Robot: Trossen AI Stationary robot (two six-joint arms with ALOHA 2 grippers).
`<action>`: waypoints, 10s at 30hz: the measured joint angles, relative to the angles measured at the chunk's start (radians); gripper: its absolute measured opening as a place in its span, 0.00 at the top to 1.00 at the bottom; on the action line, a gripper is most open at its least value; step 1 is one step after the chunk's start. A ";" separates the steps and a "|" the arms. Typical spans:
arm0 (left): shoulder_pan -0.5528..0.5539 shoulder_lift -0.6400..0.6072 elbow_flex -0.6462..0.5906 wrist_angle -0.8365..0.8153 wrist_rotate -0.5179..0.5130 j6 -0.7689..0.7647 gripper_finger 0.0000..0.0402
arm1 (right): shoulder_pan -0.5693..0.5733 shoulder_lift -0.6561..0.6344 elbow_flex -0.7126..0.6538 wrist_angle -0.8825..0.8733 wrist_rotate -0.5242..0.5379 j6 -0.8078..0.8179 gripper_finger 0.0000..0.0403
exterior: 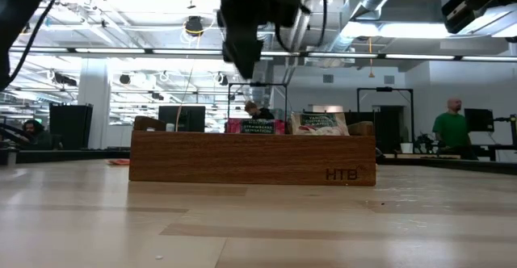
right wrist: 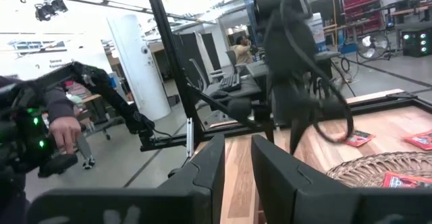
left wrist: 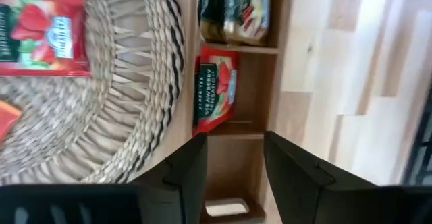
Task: Pick & Place Tea
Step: Put the red tea bag into the middle section of the wooden organizer
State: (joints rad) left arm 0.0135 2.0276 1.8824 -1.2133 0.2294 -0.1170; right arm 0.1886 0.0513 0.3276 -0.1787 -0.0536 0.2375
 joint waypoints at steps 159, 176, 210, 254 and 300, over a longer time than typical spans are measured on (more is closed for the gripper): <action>0.491 0.281 -0.001 0.399 -0.154 0.413 0.85 | -0.001 0.000 0.000 -0.030 0.189 0.077 0.84; 0.489 0.280 -0.001 0.415 -0.285 0.385 0.86 | -0.001 0.000 0.000 -0.034 0.189 0.077 0.84; 0.487 0.272 0.003 0.373 -0.207 0.445 0.48 | -0.001 0.000 0.000 -0.046 0.189 0.088 0.84; 0.441 0.365 0.121 0.269 -0.291 0.392 0.68 | -0.001 0.000 0.000 -0.045 0.190 0.096 0.84; 0.458 0.367 0.208 0.104 -0.255 0.465 1.00 | -0.001 0.000 0.000 -0.046 0.185 0.096 0.84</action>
State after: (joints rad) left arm 0.4717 2.3947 2.0907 -1.1088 -0.0257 0.3480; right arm 0.1877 0.0513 0.3275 -0.2245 0.1315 0.3332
